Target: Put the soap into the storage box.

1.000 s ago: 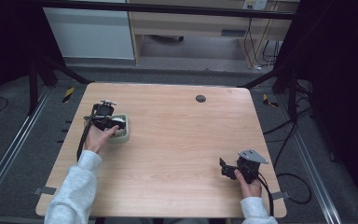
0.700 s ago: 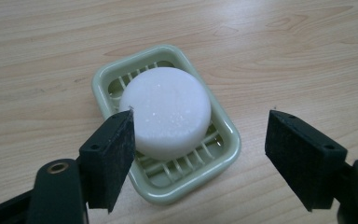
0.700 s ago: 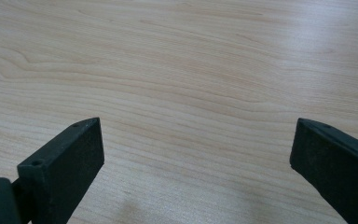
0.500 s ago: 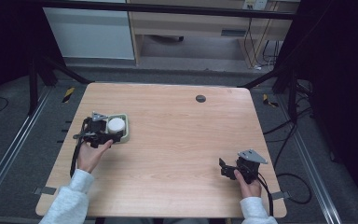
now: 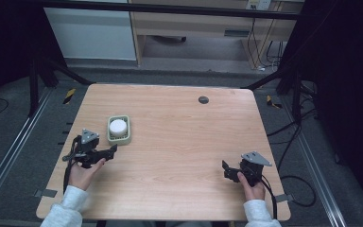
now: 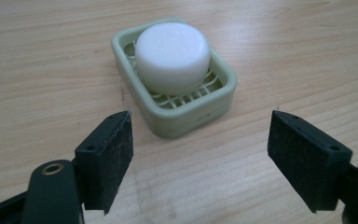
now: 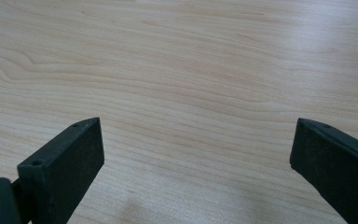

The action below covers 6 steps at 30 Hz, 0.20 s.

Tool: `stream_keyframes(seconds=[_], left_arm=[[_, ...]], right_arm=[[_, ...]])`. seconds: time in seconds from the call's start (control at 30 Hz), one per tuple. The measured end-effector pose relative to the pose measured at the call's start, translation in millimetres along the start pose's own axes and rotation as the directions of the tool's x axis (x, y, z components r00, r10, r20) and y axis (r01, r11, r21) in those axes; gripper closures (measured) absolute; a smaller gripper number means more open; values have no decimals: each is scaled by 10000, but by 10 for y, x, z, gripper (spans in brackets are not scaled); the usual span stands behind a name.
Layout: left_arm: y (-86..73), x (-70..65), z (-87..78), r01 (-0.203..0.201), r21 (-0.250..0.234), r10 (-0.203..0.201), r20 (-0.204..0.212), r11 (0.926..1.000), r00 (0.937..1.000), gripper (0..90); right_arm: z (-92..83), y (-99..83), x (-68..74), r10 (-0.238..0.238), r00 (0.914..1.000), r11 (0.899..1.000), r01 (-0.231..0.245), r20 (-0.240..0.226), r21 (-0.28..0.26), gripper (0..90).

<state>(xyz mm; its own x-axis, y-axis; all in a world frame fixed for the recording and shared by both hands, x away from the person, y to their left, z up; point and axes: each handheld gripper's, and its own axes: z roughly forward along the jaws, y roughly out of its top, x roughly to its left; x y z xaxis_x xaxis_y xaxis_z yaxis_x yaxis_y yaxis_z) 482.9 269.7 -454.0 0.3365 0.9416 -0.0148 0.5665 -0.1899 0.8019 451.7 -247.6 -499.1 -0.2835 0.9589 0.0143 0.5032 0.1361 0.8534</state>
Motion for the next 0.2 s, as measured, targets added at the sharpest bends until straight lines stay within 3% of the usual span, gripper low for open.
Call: stream_keyframes(seconds=[0.13, 0.2], left_arm=[[-110, 51, -54, -4, 72, 5, -120, 10000, 9999, 199], [-178, 93, -87, 276, 63, -275, -181, 9996, 9995, 195]], right_arm=[[-14, 1, 10, 41, 10000, 10000, -41, -61, -23, 32], [-15, 3, 15, 49, 9999, 10000, -49, -91, -11, 32]])
